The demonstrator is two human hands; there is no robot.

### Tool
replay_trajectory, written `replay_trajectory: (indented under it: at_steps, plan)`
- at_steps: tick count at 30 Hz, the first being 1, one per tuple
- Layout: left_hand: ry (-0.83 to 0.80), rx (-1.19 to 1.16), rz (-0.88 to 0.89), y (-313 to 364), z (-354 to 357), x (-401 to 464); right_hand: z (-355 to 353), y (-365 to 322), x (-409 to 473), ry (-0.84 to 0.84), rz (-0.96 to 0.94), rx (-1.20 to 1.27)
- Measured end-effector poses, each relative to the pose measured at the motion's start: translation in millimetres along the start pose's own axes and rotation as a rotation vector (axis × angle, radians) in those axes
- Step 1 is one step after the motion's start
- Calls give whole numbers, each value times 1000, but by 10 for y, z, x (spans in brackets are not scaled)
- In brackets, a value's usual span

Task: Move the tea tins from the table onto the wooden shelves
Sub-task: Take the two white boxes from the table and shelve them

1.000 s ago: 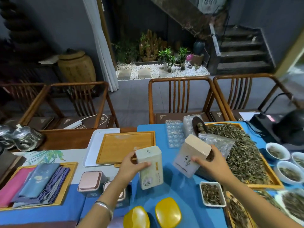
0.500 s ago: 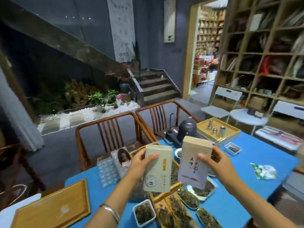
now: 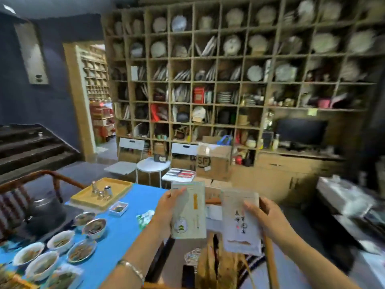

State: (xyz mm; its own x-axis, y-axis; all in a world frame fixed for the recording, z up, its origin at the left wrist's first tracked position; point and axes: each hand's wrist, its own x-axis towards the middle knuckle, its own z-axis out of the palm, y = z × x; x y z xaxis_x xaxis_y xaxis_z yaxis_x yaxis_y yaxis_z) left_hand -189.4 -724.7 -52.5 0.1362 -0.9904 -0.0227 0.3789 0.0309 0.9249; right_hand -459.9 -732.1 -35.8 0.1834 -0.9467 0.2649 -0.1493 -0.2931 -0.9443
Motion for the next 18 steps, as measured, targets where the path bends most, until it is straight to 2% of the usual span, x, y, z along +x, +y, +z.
replay_trajectory:
  at_steps: [4,9,14,18]
  plan:
    - [-192,25,-45,-330,1431,423,-1360,39,-139,204,4,-45]
    - [-421,95,-46,-631,2852,762,-2492,26,-180,418,6,-41]
    - [-568,146,-58,-980,3787,1174,-3217,177,-7,509,15,-59]
    - [-616,161,-76,-1276,4266,1679,-3632,470,332,528,48,-97]
